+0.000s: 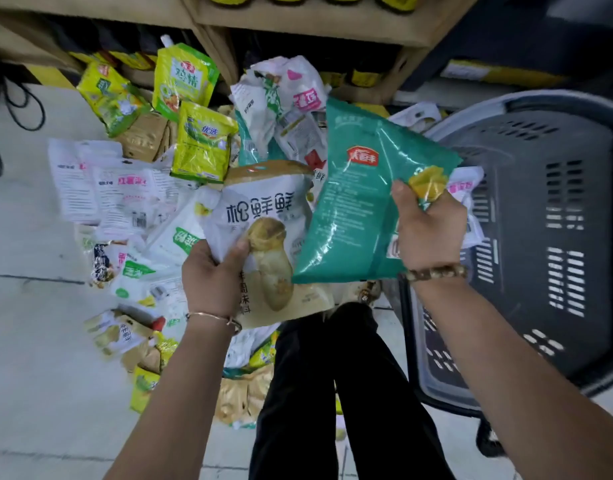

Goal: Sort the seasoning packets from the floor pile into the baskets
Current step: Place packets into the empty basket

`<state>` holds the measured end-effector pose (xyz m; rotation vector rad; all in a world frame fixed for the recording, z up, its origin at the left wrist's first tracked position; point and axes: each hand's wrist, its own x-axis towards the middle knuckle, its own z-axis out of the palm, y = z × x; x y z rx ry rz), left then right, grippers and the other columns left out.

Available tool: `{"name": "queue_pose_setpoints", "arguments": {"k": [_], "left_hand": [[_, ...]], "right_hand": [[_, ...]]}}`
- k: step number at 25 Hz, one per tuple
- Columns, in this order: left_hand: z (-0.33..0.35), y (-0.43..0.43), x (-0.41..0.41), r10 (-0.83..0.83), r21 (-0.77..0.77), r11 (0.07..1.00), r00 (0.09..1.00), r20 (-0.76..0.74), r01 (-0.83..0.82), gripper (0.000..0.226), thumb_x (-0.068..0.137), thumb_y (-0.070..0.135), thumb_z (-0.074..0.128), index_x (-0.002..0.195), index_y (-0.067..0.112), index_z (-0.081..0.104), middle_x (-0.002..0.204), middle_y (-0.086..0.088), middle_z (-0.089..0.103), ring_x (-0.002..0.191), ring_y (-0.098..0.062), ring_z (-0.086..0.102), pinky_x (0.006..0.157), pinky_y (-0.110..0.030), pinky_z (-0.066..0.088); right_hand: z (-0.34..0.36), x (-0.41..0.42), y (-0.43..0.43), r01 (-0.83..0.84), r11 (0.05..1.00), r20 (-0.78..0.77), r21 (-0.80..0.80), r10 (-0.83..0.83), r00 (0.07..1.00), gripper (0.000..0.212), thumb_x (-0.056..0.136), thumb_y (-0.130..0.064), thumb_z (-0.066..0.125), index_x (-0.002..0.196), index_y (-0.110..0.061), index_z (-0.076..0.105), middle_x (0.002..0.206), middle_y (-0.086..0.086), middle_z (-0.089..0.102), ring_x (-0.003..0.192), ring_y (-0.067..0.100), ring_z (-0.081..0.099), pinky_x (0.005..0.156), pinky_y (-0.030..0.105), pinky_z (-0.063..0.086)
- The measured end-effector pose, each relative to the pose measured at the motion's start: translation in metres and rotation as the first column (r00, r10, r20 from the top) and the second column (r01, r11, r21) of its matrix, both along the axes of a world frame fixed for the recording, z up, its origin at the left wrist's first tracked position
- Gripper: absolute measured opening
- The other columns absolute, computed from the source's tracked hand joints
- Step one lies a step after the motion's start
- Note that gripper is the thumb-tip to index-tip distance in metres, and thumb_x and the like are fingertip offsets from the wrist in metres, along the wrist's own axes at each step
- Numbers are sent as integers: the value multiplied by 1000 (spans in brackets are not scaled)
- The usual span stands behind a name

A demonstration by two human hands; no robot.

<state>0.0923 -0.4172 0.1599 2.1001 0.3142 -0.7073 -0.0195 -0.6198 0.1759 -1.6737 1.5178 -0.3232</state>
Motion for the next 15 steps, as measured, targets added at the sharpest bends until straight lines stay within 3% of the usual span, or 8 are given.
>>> {"name": "queue_pose_setpoints", "arguments": {"k": [2,4,8,11,13,15], "left_hand": [[21,-15,-13,-71,2,997,997,-14,71,13,72,29,71,71,25,59,70,4,62,64,-16,56,62,-31,44],[35,-32,-29,-155,8,988,988,-11,155,17,80,19,71,70,21,58,66,4,59,62,-16,54,59,-29,41],[54,-74,-71,-243,67,968,969,45,240,24,81,16,69,66,15,51,56,7,50,53,-11,47,45,-15,32],[51,-111,-105,-301,67,953,949,93,296,22,79,15,71,68,16,52,56,13,46,49,1,44,44,-8,31],[41,-136,-131,-292,29,956,954,71,291,21,79,11,71,78,16,51,63,14,47,54,-2,45,48,-6,32],[27,-158,-158,-299,-13,954,954,8,299,31,82,6,66,106,17,50,69,21,47,58,1,52,51,-2,33]], "right_hand": [[19,-28,-19,39,999,-9,-1,-39,999,26,87,-24,64,66,-8,60,62,-3,60,58,9,54,58,27,41],[34,-60,-37,63,996,-53,-65,-67,996,33,87,-24,63,58,-15,49,49,-14,50,49,4,47,50,23,31],[38,-134,-67,89,972,-206,-219,-135,969,37,83,-32,53,81,4,63,70,17,61,69,27,58,59,21,25],[15,-178,-87,106,980,-309,-166,-154,939,43,82,-37,51,82,5,60,81,26,64,77,35,60,62,26,28],[-11,-203,-95,101,990,-411,-94,-131,902,38,88,-34,57,80,3,57,82,28,63,78,38,59,62,29,29],[-42,-223,-95,86,996,-477,-1,-77,875,34,92,-29,56,88,4,59,88,26,64,79,36,59,65,31,35]]}}
